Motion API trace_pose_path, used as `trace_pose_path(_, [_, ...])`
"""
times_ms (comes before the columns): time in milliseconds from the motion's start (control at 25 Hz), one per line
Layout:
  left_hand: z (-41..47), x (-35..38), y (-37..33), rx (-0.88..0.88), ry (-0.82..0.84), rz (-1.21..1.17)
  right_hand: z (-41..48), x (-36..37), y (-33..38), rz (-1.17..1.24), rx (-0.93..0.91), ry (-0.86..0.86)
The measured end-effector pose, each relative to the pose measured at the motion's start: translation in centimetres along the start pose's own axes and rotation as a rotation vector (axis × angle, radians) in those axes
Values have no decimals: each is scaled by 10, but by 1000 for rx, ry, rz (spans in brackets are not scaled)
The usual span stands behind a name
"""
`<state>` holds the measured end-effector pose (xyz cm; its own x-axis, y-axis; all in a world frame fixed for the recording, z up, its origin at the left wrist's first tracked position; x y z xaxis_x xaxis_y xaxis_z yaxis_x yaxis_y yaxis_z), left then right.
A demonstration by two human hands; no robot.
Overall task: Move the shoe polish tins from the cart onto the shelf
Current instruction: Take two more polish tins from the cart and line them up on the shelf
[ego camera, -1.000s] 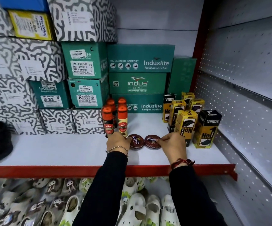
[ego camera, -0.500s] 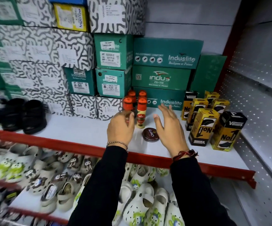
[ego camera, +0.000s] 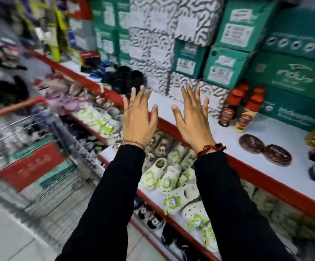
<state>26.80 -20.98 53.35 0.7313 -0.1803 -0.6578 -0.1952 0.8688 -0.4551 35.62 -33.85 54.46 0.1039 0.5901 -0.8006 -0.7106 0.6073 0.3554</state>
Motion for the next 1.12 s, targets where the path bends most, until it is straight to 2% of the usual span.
trace_pose_path(240, [-65,-50,131,-278,-6,159,-20,114,98,107,-167,251])
trace_pose_path(480, [-185,-54,286,-706,80,158,-83,280,171,180,-267,601])
trace_pose_path(680, [-293,-9,389,-1076,196,49,-160,430,165,168,-167,1015])
trace_pose_path(800, [-354,37,438,-1322,328,1,-202,507,145,80,-71,1213])
trace_pose_path(960, [-419,109,476,-1551,596,-31,-240,581,106,-23,115,1318])
trace_pose_path(1120, [-464,173,503,-1565,845,18,-257,646,80,-103,233,1330])
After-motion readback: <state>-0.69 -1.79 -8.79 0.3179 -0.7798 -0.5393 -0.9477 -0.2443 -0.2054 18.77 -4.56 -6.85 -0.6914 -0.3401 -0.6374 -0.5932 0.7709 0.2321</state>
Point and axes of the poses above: each hand's wrist, its own z-axis towards the middle knuckle, its own x-axis out of the palm, y = z × x, the point moved 10 cm from there along z, towards the middle knuckle, and after that the axes turned 3 degrees about x, right-handed, at the moved point
